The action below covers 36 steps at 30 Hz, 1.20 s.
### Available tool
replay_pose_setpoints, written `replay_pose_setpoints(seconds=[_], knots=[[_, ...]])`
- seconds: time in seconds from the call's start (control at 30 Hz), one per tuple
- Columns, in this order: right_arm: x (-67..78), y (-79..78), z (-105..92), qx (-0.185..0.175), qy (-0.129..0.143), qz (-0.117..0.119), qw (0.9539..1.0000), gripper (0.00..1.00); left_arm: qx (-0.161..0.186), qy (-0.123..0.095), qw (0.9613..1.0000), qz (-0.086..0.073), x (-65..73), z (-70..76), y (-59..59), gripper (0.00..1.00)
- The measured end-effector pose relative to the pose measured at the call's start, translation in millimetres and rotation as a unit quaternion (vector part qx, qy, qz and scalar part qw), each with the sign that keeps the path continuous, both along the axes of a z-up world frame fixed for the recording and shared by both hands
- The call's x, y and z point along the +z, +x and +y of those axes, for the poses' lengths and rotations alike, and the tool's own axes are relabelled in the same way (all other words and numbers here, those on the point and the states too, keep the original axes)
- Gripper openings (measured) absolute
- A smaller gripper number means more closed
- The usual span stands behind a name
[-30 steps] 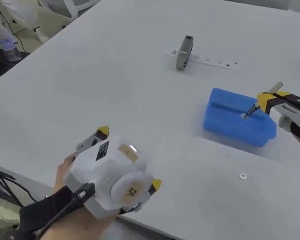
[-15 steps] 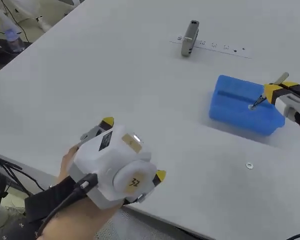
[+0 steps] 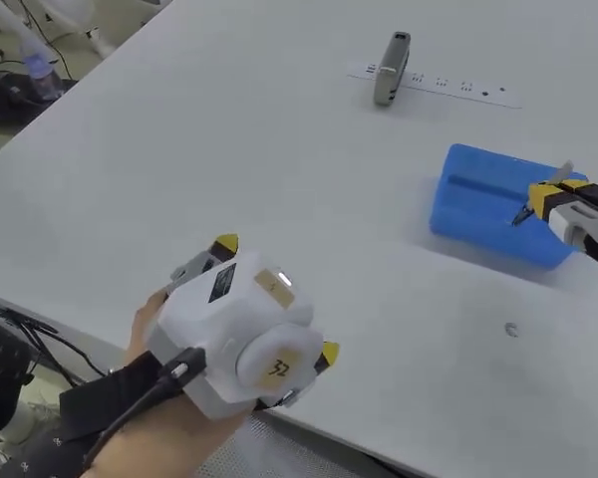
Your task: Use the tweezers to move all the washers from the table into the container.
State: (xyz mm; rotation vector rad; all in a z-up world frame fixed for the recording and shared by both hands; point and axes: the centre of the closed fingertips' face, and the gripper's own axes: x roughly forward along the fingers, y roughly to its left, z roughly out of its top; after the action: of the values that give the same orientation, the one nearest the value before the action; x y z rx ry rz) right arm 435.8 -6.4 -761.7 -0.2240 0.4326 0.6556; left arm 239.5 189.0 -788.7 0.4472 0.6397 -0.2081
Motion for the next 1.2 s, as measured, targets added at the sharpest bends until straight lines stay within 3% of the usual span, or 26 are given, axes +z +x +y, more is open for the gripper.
replay_pose_setpoints(seconds=[0.63,1.2], knots=[[-28.3,0.1,0.7,0.001,-0.012,0.025,0.9996,0.00,0.009,0.001,1.0000,0.003,-0.9,3.8,-0.6,0.89],[-27.4,-0.6,2.5,-0.004,-0.009,0.013,0.9999,0.01,0.009,0.005,0.9999,0.004,-2.3,4.4,-0.5,0.89]])
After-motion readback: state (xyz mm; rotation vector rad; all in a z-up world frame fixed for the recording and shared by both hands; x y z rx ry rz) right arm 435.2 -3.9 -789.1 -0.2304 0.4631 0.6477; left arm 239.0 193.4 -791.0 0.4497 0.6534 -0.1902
